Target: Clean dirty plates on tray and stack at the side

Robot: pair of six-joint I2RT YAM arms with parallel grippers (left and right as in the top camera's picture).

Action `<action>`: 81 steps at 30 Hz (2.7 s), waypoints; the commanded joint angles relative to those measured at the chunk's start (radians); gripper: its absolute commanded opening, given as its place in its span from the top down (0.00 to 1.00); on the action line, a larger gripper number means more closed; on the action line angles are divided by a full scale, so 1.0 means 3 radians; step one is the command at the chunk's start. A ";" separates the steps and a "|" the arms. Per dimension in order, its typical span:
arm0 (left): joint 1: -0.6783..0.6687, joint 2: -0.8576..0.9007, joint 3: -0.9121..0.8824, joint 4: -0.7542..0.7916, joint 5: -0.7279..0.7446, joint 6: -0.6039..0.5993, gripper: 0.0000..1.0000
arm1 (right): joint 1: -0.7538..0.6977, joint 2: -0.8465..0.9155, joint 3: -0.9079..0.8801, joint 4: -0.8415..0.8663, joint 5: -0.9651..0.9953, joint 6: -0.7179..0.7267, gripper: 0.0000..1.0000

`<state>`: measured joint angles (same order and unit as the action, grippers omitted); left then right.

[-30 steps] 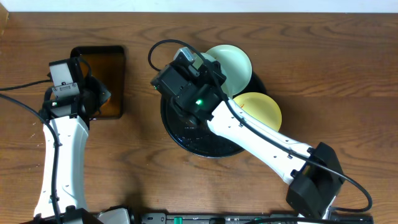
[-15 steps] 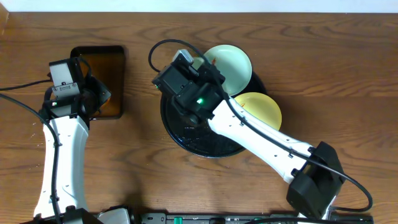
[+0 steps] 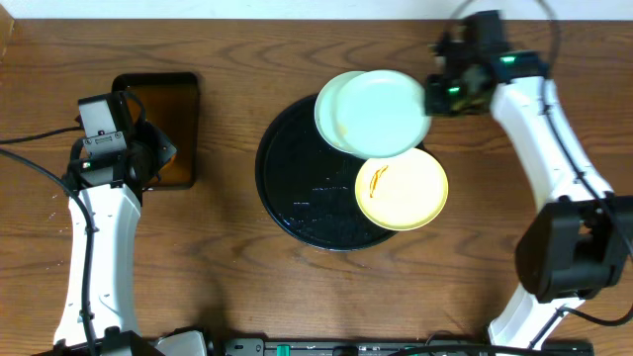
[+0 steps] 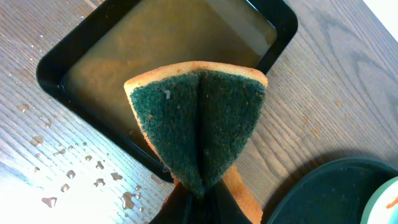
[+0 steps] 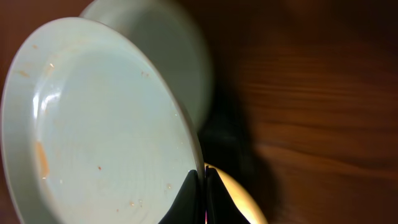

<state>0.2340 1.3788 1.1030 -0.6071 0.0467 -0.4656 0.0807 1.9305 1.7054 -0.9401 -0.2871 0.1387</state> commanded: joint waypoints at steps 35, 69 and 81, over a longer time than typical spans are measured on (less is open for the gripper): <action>0.0010 0.0153 -0.0011 0.0019 -0.0015 0.0067 0.92 | 0.0258 0.0013 -0.0413 0.0352 0.0430 0.0219 0.01; 0.0010 0.0153 -0.0011 0.0006 -0.0015 0.0067 0.92 | 0.0963 0.0740 -0.0511 0.1250 0.0805 0.0963 0.58; 0.0010 0.0151 -0.0011 0.0005 -0.0015 0.0067 0.92 | 0.1259 0.0984 -0.0520 0.1411 0.0528 0.0754 0.64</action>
<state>0.2340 1.4216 1.1030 -0.6041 0.0467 -0.4625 0.4229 2.1918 1.5608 -0.5137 -0.0875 0.4038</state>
